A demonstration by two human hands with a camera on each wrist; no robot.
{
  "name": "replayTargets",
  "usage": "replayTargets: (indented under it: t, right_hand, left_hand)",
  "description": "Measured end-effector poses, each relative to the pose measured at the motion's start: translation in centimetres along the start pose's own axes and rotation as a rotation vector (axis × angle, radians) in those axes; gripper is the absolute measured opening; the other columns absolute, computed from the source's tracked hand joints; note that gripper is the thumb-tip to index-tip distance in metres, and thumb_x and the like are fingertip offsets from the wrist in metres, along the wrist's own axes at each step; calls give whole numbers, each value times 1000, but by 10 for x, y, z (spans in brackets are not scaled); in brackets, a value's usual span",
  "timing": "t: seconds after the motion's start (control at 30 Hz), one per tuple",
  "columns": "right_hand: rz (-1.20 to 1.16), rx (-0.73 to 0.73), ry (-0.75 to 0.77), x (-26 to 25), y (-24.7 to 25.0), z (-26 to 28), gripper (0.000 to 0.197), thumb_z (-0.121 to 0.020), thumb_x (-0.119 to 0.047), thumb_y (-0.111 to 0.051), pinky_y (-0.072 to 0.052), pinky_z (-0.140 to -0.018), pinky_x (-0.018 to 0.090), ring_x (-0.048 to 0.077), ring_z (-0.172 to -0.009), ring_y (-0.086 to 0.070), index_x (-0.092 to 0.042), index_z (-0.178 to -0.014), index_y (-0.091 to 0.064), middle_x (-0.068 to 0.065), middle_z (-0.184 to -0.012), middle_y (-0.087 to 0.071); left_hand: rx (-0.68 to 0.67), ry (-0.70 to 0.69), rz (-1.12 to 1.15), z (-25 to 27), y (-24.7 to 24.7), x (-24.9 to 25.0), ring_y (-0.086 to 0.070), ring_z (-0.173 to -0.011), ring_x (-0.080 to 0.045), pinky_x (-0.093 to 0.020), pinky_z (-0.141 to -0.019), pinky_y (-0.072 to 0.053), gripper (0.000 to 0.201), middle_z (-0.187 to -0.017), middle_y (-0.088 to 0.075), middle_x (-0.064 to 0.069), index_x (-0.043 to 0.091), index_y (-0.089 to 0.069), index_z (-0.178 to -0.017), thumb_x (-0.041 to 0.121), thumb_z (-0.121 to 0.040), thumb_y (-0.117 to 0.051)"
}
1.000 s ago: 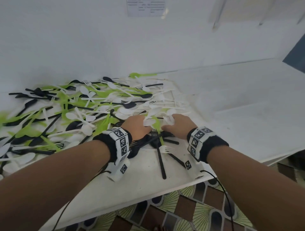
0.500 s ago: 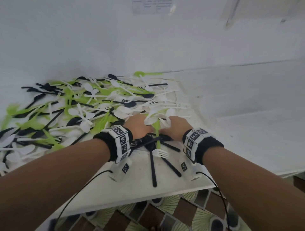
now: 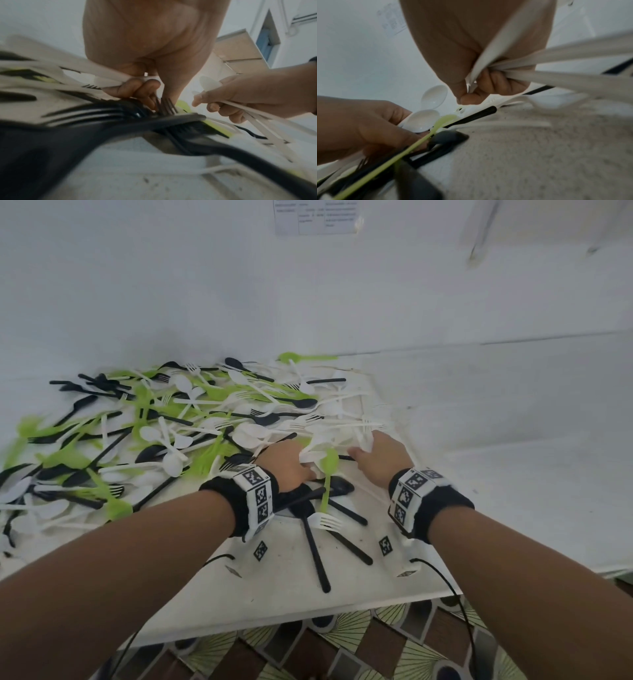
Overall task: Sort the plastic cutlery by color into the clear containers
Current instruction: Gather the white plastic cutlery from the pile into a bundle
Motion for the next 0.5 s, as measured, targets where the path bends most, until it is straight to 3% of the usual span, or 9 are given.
replayTargets:
  t: [0.1,0.23,0.3,0.37,0.43,0.5]
  right_hand:
    - [38,-22,30,-1,-3,2,48,-97,-52,-56,-44,-88,35,30,-116,-59,-14,-127,-55,9,-123,-65]
    - [146,-117,61,-11,-9,11,60,-96,-52,-59,-42,-100,37,31,-129,-52,-13,-141,-50,10,-141,-56]
    - [207,-144,94,-14,-14,10,46,-93,-55,-62,-47,-90,36,29,-113,-60,-18,-120,-59,7,-122,-64]
    - [209,-138,103,-18,-15,8,35,-91,-52,-64,-45,-77,34,25,-94,-60,-19,-100,-56,1,-100,-61]
    - [197,-137,75,-21,-14,7,36,-89,-50,-66,-45,-74,33,24,-88,-58,-18,-99,-54,1,-96,-59]
    - [187,-149,45,-24,-16,6,39,-85,-51,-68,-51,-76,35,24,-86,-60,-16,-99,-56,2,-95,-61]
  left_hand:
    - [47,16,16,-4,1,0,-60,-102,-29,-36,-83,-45,27,-103,-60,-1,18,-58,-100,41,-90,-69]
    - [31,12,-11,-4,3,0,-59,-106,-30,-38,-89,-47,25,-104,-56,-2,13,-55,-98,36,-97,-62]
    - [62,67,79,-4,6,-3,-60,-103,-29,-39,-89,-49,26,-105,-61,-5,11,-55,-105,36,-97,-58]
    - [79,130,204,-3,9,-6,-59,-100,-32,-40,-87,-48,29,-111,-61,-12,7,-52,-112,33,-100,-48]
    - [76,137,357,-4,14,-9,-59,-89,-29,-38,-77,-48,25,-113,-65,-17,3,-50,-112,25,-105,-39]
    - [55,128,473,-2,19,-14,-62,-73,-18,-29,-63,-48,25,-106,-73,-11,5,-52,-120,24,-108,-40]
Point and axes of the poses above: each hand's wrist, its own z-axis away from the middle knuckle, its own y-axis out of the back of the hand, x = y × z, the point moved 5 cm from there along -z, towards the middle knuckle
